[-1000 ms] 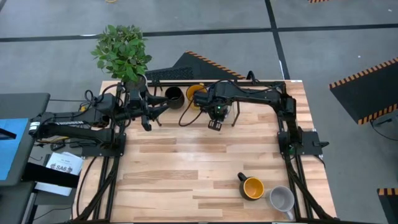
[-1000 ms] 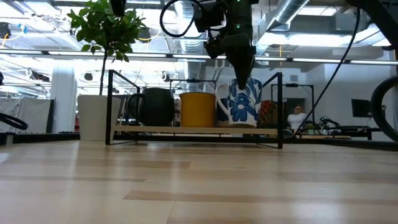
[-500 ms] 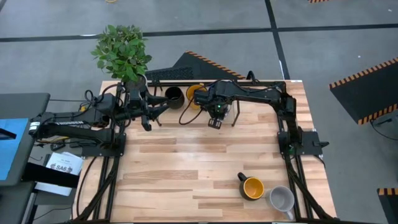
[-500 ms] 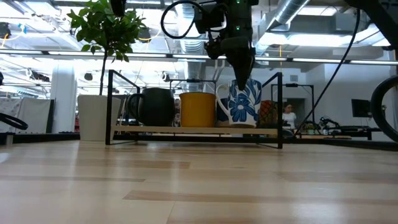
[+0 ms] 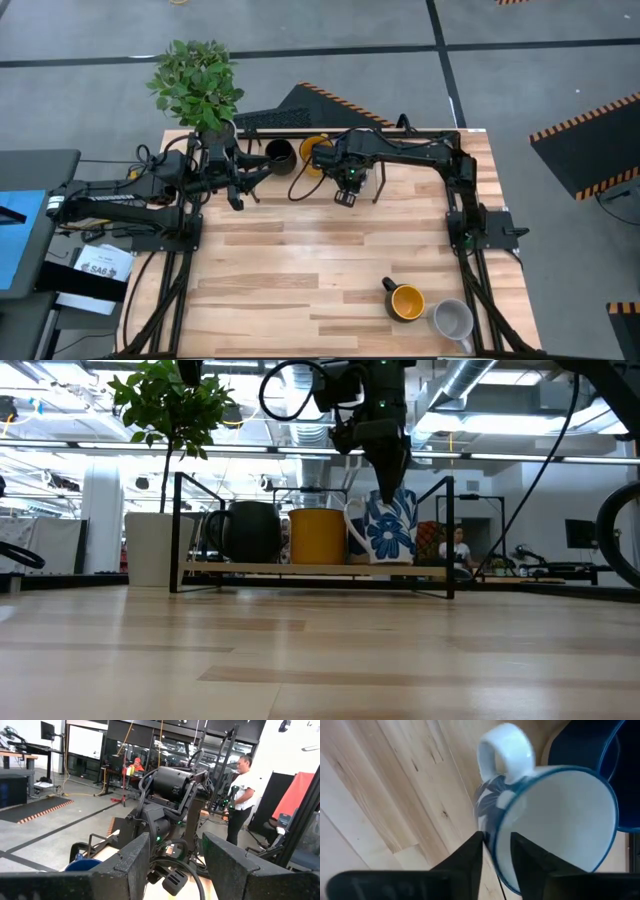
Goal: Place coffee mugs
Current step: Put the white patterned mug on the shelf, then put the black-yellow mug on the shelf
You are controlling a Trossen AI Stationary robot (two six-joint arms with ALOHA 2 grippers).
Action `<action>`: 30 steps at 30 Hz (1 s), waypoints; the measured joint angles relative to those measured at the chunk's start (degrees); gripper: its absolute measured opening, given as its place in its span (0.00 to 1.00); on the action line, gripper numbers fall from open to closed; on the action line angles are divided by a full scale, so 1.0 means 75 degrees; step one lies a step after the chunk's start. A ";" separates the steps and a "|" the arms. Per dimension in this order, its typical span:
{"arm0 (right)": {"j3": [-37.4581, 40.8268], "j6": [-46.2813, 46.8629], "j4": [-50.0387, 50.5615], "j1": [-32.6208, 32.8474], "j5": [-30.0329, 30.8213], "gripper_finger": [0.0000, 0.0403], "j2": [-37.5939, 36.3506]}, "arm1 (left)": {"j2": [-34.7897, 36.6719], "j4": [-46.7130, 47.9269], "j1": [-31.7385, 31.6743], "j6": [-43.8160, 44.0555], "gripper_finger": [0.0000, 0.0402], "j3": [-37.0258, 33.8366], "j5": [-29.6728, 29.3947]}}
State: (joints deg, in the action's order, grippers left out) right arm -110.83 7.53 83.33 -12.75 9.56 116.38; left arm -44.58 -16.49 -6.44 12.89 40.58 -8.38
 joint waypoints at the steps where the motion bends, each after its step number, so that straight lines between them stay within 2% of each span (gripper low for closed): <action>1: 0.0000 0.0000 0.0000 0.0000 0.0000 0.32 0.0000 | 0.0000 0.0000 0.0000 0.0000 0.41 0.0000 0.0000; 9: 0.0000 0.0018 0.0016 0.0038 -0.0003 0.46 0.0000 | 0.0000 0.0000 0.0000 0.0002 0.41 0.0000 0.0000; 18: 0.0000 0.0140 0.0342 0.0054 -0.0057 0.49 -0.0107 | 0.0000 0.0003 0.0000 0.0000 0.41 0.0000 0.0000; 30: 0.0207 -0.0203 -0.0494 0.0751 -0.0051 0.48 -0.1862 | -0.0003 0.0052 0.0000 -0.0003 0.41 0.0003 0.0000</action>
State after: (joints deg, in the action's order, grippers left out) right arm -109.28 6.01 79.62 -7.12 9.18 102.42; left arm -44.60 -16.10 -6.44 12.87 40.60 -8.38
